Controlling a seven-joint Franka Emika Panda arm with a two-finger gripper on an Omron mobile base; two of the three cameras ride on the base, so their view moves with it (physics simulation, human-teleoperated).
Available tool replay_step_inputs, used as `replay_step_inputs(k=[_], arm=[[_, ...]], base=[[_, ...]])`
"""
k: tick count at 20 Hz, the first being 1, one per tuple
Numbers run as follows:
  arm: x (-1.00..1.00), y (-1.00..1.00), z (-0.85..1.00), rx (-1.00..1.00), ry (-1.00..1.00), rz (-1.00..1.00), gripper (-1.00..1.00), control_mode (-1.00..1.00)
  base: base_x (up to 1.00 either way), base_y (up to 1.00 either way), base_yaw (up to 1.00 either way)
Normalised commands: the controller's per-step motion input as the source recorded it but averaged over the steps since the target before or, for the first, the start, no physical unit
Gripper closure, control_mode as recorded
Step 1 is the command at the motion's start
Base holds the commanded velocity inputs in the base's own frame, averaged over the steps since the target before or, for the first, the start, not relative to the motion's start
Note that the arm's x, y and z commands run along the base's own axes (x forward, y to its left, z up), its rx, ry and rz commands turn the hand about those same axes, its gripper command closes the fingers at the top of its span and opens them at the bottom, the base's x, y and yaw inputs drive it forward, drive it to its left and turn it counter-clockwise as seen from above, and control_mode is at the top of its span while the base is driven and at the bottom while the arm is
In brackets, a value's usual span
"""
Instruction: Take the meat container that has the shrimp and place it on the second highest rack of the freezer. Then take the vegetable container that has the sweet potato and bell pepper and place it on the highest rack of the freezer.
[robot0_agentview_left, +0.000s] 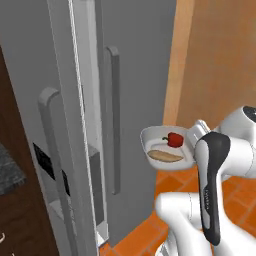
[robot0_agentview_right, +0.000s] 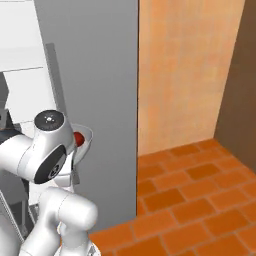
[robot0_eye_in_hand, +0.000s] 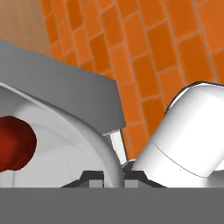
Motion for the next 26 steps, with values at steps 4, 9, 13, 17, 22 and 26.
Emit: replay_step_inputs(k=[4, 9, 13, 17, 22, 26], arm=[[0.00, 0.00, 0.00, 0.00, 0.00, 0.00, 1.00, 1.00], [0.00, 0.00, 0.00, 0.00, 0.00, 0.00, 1.00, 1.00], [0.00, 0.00, 0.00, 0.00, 0.00, 0.00, 1.00, 1.00], [0.00, 0.00, 0.00, 0.00, 0.00, 0.00, 1.00, 1.00], [0.00, 0.00, 0.00, 0.00, 0.00, 0.00, 1.00, 1.00], [0.00, 0.00, 0.00, 0.00, 0.00, 0.00, 1.00, 1.00]], base=[[0.99, -1.00, 0.26], [0.09, -0.17, 0.90], [0.01, -0.02, 0.93], [0.65, 0.00, 0.60], [0.89, 0.03, 0.10], [0.22, 0.53, 0.06]])
